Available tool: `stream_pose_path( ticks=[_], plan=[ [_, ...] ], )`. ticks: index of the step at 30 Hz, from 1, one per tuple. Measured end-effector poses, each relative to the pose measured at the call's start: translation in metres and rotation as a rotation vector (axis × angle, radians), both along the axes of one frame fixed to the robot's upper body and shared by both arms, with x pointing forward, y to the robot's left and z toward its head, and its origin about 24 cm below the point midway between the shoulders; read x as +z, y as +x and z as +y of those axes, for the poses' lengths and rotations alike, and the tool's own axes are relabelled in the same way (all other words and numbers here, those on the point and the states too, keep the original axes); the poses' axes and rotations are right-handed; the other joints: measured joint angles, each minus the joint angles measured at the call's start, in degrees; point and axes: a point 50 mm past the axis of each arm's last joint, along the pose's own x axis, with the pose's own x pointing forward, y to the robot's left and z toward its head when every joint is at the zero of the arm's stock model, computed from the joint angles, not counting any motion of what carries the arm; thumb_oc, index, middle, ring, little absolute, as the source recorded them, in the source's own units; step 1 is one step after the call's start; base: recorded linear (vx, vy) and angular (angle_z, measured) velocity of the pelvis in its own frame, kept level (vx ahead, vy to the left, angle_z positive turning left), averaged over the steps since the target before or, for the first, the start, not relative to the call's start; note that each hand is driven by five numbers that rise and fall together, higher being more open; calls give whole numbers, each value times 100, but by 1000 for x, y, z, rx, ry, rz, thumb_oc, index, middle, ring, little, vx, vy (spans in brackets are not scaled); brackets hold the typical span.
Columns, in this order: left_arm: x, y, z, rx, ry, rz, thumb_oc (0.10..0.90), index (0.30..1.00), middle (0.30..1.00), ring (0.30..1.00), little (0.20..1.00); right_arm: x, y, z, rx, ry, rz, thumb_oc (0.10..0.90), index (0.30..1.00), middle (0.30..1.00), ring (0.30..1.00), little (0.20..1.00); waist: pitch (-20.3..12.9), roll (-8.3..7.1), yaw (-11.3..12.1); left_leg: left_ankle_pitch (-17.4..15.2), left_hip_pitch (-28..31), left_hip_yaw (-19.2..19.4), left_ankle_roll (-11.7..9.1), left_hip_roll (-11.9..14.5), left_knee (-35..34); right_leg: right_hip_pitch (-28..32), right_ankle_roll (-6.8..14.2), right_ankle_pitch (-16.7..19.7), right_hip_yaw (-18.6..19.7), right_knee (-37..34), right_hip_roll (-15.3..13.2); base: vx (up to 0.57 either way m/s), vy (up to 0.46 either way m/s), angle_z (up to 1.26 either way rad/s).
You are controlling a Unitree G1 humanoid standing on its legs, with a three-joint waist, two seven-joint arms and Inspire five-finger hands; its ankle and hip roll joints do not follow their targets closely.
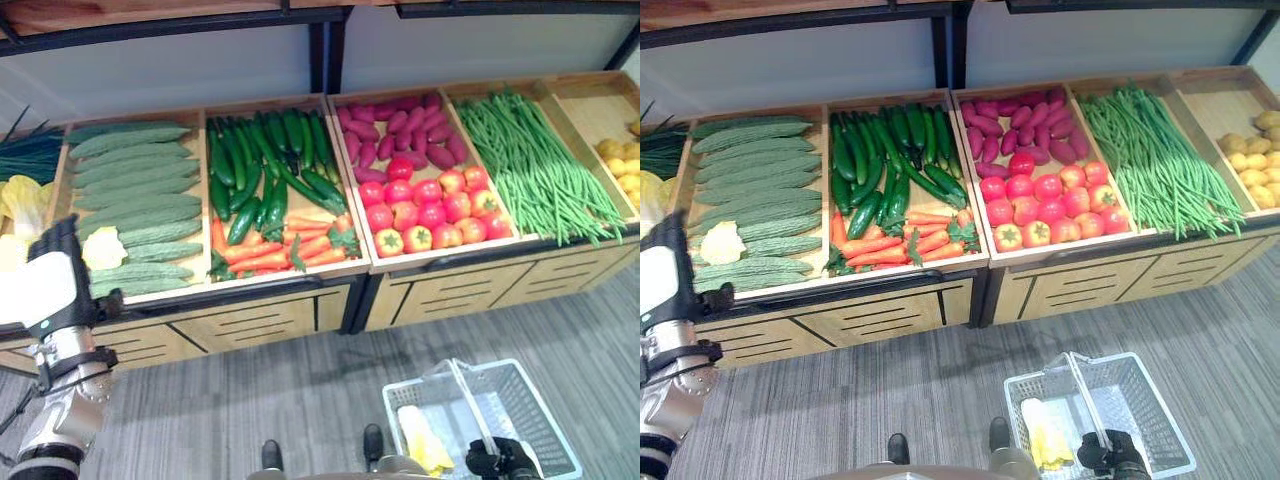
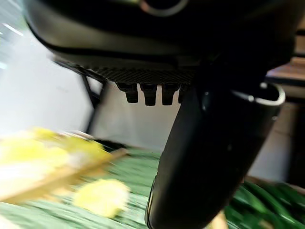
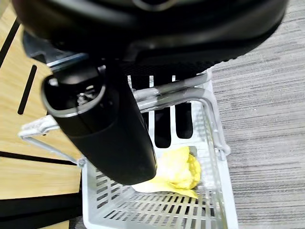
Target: Get the vegetables into the basket
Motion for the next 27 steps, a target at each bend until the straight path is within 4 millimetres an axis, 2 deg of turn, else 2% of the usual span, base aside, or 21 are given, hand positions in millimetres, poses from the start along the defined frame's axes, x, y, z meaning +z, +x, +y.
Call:
stream_pose_path(
  ticks=[4, 5, 11, 15, 16, 20, 27],
  plan=[
    [7, 16, -10, -143, 110, 82, 900, 1000, 1000, 1000, 1000, 1, 5, 0, 39, -4, -2, 400, 300, 300, 300, 300, 8, -9, -133, -15, 6, 111, -13, 5, -14, -75, 0, 20, 118, -1, 14, -13, 13, -14],
    [10, 27, -13, -195, 168, 136, 900, 1000, 1000, 1000, 1000, 2, 10, 0, 55, -6, -7, 400, 300, 300, 300, 300, 33, -4, -177, -15, -11, 152, -13, 4, -17, -105, 4, 45, 156, 1, 14, -13, 15, -21],
    [27, 51, -29, -266, 199, 114, 900, 1000, 1000, 1000, 1000, 5, 18, 1, 76, -10, -30, 400, 300, 300, 300, 300, 241, -35, -296, -12, -97, 288, -12, -1, -16, -275, 3, 104, 291, 2, 19, -33, 13, -12],
    [34, 64, -41, -340, 239, 134, 900, 1000, 1000, 1000, 1000, 7, 29, 3, 98, -10, -57, 400, 300, 300, 300, 300, 402, -72, -337, 10, -195, 315, 0, -13, 6, -388, -3, 150, 322, 4, 14, -24, 13, -5],
    [36, 68, -47, -376, 241, 142, 900, 1000, 1000, 1000, 1000, 9, 37, 5, 117, -8, -80, 400, 300, 300, 300, 300, 496, -93, -383, 11, -197, 331, 0, -17, 7, -401, -9, 160, 338, 4, 13, -21, 10, -5],
    [37, 72, -57, -445, 228, 179, 900, 1000, 1000, 1000, 1000, 12, 46, 6, 128, -9, -106, 400, 300, 300, 300, 300, 615, -103, -403, 10, -205, 357, 0, -17, 7, -431, -54, 200, 375, 5, 16, -3, 10, -5],
    [32, 73, -62, -484, 165, 228, 900, 1000, 1000, 1000, 1000, 15, 53, 8, 142, -8, -134, 400, 300, 300, 300, 300, 644, -117, -429, 8, -199, 356, -2, -16, 6, -432, -42, 198, 387, 4, 16, 0, 0, 0]
  ],
)
